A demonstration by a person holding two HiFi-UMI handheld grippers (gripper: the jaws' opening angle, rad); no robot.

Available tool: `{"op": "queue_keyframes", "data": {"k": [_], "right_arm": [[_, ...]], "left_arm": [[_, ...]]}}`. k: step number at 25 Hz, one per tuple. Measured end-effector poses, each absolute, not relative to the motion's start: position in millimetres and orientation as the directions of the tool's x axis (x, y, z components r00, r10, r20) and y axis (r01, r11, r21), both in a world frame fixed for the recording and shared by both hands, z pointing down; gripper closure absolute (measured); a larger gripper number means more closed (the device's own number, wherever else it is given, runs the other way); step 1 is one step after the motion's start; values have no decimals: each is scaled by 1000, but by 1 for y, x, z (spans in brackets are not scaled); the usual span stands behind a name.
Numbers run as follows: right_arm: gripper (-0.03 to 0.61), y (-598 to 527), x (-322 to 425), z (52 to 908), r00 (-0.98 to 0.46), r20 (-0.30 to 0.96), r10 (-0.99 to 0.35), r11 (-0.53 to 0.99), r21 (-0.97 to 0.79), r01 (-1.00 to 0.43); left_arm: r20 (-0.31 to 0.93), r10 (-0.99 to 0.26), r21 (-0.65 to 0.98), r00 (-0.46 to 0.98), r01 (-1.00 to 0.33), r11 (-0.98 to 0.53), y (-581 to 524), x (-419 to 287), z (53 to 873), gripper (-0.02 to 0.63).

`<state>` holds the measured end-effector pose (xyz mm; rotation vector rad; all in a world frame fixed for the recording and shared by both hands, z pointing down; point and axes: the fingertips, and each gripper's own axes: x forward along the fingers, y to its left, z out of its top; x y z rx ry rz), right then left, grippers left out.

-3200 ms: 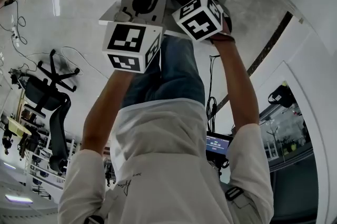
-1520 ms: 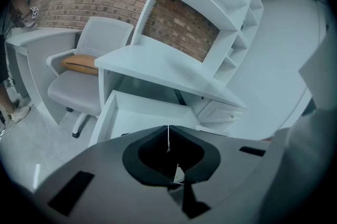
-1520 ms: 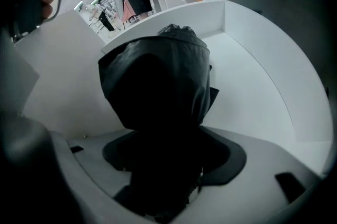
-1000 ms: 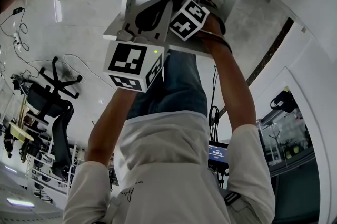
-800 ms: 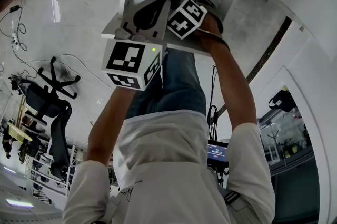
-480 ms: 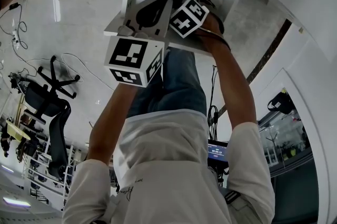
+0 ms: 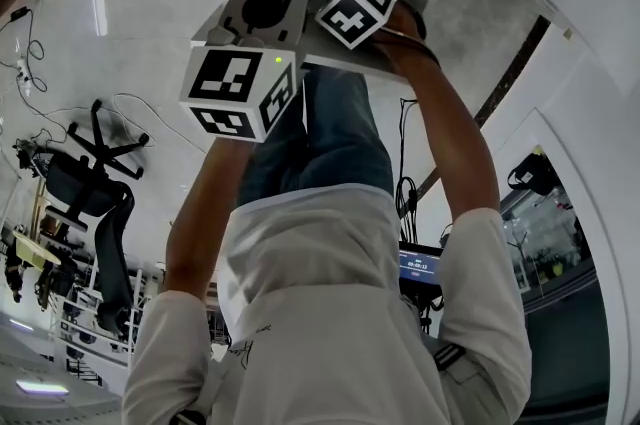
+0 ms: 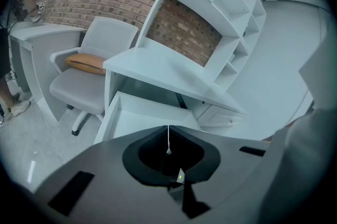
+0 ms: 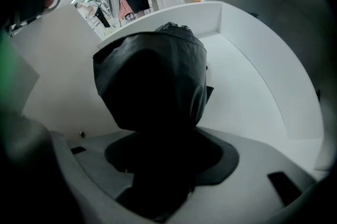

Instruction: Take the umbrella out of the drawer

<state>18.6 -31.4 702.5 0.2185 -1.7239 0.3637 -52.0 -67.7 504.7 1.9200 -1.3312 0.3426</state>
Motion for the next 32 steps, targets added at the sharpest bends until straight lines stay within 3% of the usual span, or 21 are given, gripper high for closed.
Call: {"op": "queue_keyframes", "data": {"k": [32], "right_arm": [[327, -45, 20, 666, -192, 980, 52, 923, -121, -365]], "left_arm": [[622, -663, 499, 418, -863, -76, -68, -70, 500, 595]]}}
